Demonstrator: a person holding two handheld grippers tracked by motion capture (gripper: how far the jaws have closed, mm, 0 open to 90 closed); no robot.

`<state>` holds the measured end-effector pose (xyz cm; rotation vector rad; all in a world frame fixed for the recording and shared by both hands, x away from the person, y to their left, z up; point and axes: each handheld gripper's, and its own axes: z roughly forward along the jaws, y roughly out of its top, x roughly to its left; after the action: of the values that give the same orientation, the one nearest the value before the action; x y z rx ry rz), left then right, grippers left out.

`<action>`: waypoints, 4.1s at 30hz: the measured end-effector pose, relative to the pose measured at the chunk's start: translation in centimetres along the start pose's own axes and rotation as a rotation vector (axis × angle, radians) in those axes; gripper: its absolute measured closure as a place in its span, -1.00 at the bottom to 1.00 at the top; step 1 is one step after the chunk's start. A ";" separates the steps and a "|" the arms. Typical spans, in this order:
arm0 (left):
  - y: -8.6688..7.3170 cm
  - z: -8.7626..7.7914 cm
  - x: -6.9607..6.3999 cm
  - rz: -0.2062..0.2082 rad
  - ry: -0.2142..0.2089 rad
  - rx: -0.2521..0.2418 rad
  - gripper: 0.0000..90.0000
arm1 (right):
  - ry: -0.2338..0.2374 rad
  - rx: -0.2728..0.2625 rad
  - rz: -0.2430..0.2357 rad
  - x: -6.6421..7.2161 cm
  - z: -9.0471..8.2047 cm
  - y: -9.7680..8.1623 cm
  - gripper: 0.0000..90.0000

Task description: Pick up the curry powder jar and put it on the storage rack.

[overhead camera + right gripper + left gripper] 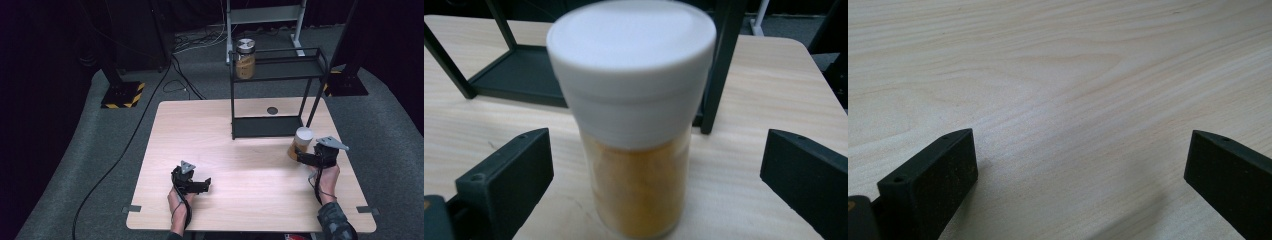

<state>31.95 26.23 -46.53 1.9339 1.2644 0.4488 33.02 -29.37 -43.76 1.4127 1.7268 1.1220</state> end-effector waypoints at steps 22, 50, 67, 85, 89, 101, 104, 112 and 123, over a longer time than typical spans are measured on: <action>0.0 0.0 0.0 -0.002 -0.001 -0.001 -1.00 | -0.042 -0.112 -0.013 1.6 2.7 -0.6 -0.26; 0.6 0.4 -1.4 0.060 0.052 0.034 -0.99 | -0.018 -0.127 0.023 0.8 -1.5 1.6 -0.26; 0.8 0.6 -2.1 0.083 0.077 0.047 -0.99 | 0.001 -0.142 0.024 0.3 -4.1 4.5 -0.26; 0.8 0.6 -2.2 0.085 0.080 0.045 -0.99 | 0.041 -0.171 0.029 -0.4 -6.3 6.9 -0.26; 0.8 0.6 -2.2 0.085 0.080 0.045 -0.99 | 0.044 -0.169 0.026 -0.5 -6.6 7.7 -0.26; 0.8 0.6 -2.2 0.085 0.081 0.045 -0.99 | 0.047 -0.179 0.024 -0.9 -7.5 9.2 -0.26; 0.8 0.6 -2.2 0.085 0.080 0.045 -0.99 | 0.049 -0.183 0.025 -1.0 -7.8 9.8 -0.26; 0.8 0.6 -2.2 0.085 0.080 0.045 -0.99 | 0.050 -0.193 0.002 -0.8 -8.4 11.7 -0.26; 0.8 0.6 -2.2 0.086 0.080 0.045 -0.99 | 0.056 -0.209 -0.020 -0.5 -8.9 14.4 -0.26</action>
<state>31.82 23.90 -46.06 2.0316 1.2549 0.5500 31.57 -30.89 -26.93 1.2451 1.6053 1.3006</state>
